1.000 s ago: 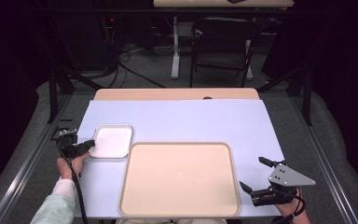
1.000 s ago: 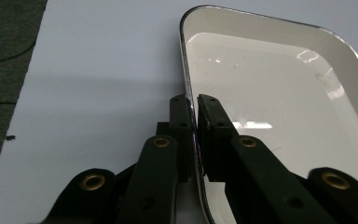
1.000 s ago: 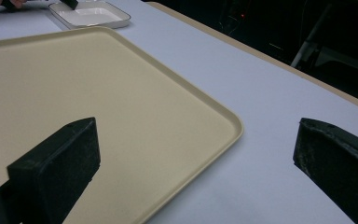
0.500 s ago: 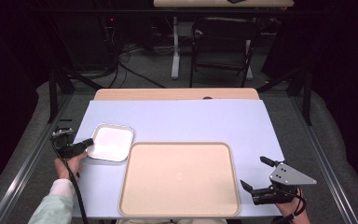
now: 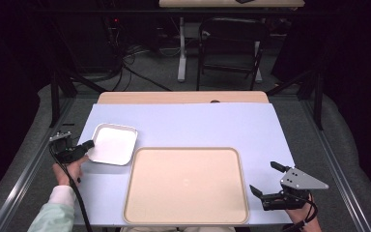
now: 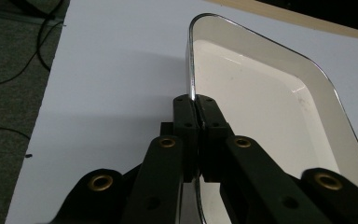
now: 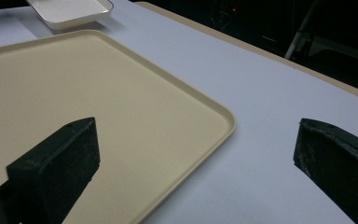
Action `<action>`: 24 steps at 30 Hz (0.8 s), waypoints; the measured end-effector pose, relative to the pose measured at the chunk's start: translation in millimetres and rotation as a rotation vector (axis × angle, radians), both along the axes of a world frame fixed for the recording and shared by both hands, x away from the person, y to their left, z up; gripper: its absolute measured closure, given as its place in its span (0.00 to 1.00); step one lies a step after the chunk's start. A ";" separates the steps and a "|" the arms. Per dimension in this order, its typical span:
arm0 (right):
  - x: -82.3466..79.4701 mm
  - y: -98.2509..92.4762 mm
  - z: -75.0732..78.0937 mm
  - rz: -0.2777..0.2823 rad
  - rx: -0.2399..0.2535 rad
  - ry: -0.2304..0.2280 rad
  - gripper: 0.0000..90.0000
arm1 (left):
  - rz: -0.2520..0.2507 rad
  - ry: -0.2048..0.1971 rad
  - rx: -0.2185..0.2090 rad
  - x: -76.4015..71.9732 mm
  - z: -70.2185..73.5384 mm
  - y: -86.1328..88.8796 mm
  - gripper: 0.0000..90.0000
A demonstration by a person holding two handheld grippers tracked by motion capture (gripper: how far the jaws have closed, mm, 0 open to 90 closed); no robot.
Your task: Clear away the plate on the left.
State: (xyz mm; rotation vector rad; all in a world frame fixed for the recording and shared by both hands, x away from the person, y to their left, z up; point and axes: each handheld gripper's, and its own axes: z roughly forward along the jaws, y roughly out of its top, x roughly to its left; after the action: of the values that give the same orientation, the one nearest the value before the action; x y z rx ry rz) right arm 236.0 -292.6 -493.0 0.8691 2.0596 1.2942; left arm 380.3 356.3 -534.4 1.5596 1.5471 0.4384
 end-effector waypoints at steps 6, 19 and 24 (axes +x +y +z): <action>1.7 -1.5 -0.5 -0.017 0.007 0.019 0.00 | -0.013 -0.031 0.012 -5.4 8.3 -3.0 0.98; 4.7 -1.8 -0.6 -0.033 0.010 0.048 0.00 | -0.044 -0.100 -0.010 -17.2 26.1 -14.0 0.98; 5.3 -0.7 0.1 -0.044 0.010 0.057 0.00 | -0.066 -0.123 -0.024 -21.6 32.5 -21.3 0.98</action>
State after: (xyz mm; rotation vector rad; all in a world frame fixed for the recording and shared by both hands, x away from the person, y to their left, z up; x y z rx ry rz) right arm 241.3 -293.3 -492.8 0.9601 2.0673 1.2717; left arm 358.6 335.0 -501.9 1.5315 1.3991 0.4678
